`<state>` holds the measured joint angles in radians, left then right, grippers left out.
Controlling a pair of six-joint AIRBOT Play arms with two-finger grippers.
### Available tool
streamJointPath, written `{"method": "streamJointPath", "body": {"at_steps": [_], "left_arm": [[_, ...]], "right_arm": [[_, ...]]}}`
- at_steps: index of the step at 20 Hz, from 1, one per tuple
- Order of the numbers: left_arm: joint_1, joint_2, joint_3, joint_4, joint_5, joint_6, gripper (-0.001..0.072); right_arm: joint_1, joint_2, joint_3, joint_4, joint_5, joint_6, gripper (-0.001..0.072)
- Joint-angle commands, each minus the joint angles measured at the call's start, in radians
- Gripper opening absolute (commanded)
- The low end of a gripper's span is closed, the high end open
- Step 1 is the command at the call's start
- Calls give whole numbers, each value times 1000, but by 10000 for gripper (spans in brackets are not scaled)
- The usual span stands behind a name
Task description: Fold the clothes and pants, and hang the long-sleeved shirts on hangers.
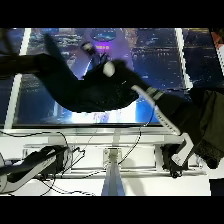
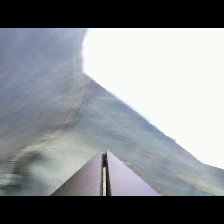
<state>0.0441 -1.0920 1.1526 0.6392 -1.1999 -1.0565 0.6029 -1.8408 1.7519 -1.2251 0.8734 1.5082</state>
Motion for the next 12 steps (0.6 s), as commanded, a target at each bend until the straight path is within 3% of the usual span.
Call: {"method": "streamJointPath", "body": {"at_steps": [1, 4, 5, 6, 8, 12], "left_arm": [[-303, -111, 0, -119, 164, 1, 22], [-593, -222, 0, -182, 530, 5, 51], [-664, -257, 0, -148, 672, 13, 308], [-706, -285, 0, -126, 775, 12, 667], [-727, -312, 0, -126, 864, 8, 690], [-633, -278, 0, -90, 803, 9, 689]], "right_arm": [[-229, 90, 8, -47, 172, 1, 21], [-382, 163, 8, -47, 224, 1, 21], [-428, 182, 8, -47, 241, 0, 21], [-471, 195, 8, -49, 265, -3, 21], [-549, 201, 8, -64, 335, -39, 21], [-692, 200, -63, -48, 454, -183, 21]]}}
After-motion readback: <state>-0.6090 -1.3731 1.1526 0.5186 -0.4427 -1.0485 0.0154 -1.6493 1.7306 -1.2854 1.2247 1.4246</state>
